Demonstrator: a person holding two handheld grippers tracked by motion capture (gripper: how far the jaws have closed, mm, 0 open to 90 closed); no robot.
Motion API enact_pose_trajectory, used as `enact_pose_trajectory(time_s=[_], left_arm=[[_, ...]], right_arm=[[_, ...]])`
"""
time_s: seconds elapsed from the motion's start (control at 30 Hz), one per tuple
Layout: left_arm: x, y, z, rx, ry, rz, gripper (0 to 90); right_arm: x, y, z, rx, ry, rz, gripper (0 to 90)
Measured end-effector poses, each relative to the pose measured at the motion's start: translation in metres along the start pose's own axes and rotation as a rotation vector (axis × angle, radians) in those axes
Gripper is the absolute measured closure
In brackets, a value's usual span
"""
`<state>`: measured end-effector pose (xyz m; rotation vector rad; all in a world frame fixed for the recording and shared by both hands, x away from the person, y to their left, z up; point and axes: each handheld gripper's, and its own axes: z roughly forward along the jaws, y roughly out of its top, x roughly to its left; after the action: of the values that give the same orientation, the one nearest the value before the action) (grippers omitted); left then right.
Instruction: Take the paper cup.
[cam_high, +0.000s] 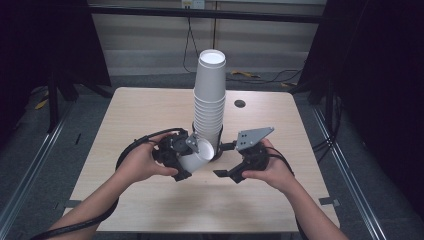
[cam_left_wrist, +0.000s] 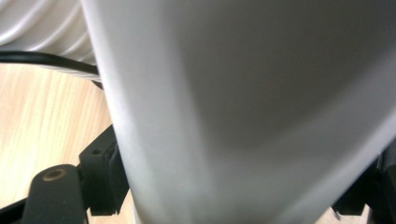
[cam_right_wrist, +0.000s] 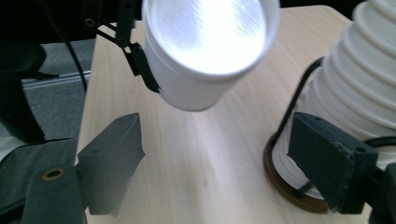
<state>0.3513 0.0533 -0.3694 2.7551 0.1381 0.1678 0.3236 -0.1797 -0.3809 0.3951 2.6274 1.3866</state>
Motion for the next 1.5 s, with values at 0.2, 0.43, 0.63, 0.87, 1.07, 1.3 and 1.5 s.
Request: enact_pose_trajectory(time_s=[0.2, 0.43, 0.63, 0.87, 1.07, 1.3, 1.5], left_arm=[[-0.008, 0.007, 0.008, 0.027, -0.04, 0.023, 18.2], [-0.013, 0.018, 0.013, 0.087, -0.087, 0.079, 18.0], [-0.019, 0.025, 0.017, 0.114, -0.108, 0.102, 17.8], [-0.021, 0.03, 0.02, 0.14, -0.134, 0.104, 17.7], [-0.024, 0.032, 0.024, 0.15, -0.127, 0.114, 17.5], [-0.023, 0.031, 0.02, 0.143, -0.142, 0.123, 17.8], [-0.022, 0.029, 0.019, 0.1, -0.142, 0.123, 16.4]], right_arm=[[0.005, 0.004, 0.005, 0.013, 0.034, -0.03, 17.2], [0.007, 0.008, 0.011, 0.028, 0.08, -0.041, 17.2], [0.01, 0.009, 0.017, 0.035, 0.11, -0.035, 17.5], [0.01, 0.01, 0.02, 0.044, 0.124, -0.029, 17.9], [0.012, 0.011, 0.023, 0.053, 0.129, -0.024, 19.5], [0.014, 0.009, 0.022, 0.068, 0.136, -0.017, 24.3], [0.014, 0.009, 0.019, 0.059, 0.129, -0.004, 25.3]])
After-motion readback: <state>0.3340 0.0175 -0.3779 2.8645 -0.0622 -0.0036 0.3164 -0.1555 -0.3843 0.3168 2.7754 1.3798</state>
